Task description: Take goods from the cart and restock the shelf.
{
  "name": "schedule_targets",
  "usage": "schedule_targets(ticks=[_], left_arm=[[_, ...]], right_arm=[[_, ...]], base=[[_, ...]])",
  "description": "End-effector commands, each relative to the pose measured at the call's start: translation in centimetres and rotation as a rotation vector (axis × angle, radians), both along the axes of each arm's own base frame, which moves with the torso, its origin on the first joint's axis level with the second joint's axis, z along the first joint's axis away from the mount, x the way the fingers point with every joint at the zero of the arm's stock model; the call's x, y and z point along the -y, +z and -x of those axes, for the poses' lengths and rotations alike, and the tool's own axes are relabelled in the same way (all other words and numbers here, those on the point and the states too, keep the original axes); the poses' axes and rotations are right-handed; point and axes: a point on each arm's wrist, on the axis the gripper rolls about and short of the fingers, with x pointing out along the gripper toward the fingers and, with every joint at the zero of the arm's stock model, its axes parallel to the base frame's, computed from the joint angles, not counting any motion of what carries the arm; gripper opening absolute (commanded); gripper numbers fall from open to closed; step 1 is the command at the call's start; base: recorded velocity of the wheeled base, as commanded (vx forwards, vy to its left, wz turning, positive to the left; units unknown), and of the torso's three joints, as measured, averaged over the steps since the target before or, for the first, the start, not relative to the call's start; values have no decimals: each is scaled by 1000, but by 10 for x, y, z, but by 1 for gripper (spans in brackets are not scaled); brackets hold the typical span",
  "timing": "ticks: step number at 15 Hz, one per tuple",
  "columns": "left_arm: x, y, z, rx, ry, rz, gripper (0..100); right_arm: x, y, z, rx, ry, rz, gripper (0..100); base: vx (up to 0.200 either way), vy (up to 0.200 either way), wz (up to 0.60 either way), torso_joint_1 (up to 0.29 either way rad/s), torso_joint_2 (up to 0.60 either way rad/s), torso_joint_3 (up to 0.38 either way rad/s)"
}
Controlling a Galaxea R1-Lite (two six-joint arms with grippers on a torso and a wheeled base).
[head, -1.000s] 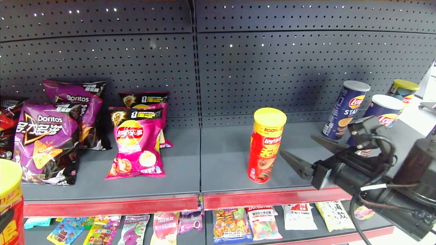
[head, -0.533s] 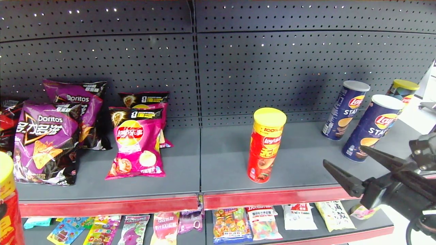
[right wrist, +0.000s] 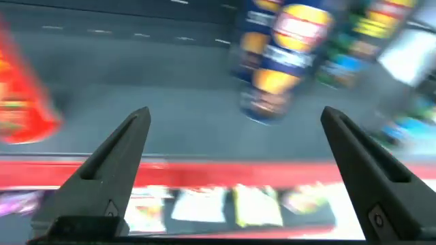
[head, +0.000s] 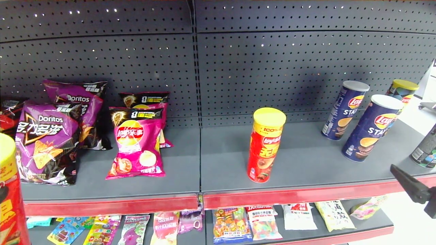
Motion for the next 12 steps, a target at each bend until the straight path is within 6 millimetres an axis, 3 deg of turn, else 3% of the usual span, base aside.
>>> schedule_targets(ticks=[1, 8, 12], left_arm=[[-2, 3, -11, -39, -18, 14, 0], [-5, 20, -51, -49, -154, 27, 0], [-6, 18, -59, -75, -155, 36, 0]], right_arm=[[8, 9, 17, 84, -83, 6, 100], [8, -1, 46, 44, -104, 41, 100], [8, -3, 45, 23, -99, 43, 100]], base=[[0, 0, 0, 0, 0, 0], [0, 0, 0, 0, 0, 0], [0, 0, 0, 0, 0, 0]])
